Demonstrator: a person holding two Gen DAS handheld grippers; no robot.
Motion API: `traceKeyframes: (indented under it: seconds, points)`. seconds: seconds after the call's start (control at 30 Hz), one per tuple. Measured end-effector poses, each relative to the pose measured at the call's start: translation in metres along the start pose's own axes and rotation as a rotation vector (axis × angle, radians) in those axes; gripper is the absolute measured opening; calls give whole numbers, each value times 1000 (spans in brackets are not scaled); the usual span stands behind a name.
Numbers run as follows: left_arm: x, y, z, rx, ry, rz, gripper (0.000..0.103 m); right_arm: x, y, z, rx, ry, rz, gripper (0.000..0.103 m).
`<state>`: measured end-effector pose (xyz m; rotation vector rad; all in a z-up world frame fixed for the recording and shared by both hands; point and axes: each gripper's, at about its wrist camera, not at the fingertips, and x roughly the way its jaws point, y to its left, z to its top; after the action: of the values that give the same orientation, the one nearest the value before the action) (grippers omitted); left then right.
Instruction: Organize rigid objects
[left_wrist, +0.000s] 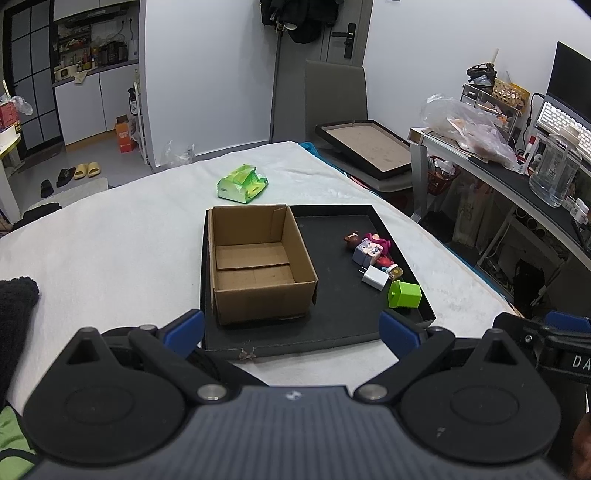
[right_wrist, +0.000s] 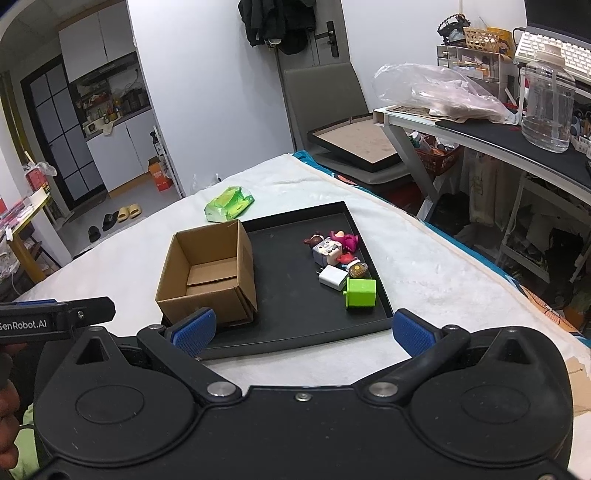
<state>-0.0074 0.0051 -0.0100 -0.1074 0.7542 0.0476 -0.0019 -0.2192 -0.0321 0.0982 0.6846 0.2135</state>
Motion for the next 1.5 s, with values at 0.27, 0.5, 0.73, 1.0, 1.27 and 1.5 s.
traceKeyframes:
  seconds: [0.27, 0.5, 0.73, 1.0, 1.27, 1.5]
  points:
    - [-1, 0, 2, 4, 0, -2, 100, -1, 2, 0, -3, 0, -9, 103]
    - [-3, 0, 2, 4, -2, 1, 100, -1, -1, 3, -1, -1, -25, 103]
    - [-3, 0, 3, 2, -4, 2, 100, 0, -1, 2, -4, -1, -24, 103]
    - [-4, 1, 5, 6, -3, 4, 100, 0, -1, 1, -6, -2, -25, 103]
    - [-4, 1, 5, 7, -6, 3, 100, 1, -1, 1, -8, -1, -25, 103]
    - [-2, 1, 4, 7, -2, 2, 100, 2, -1, 1, -6, -1, -26, 103]
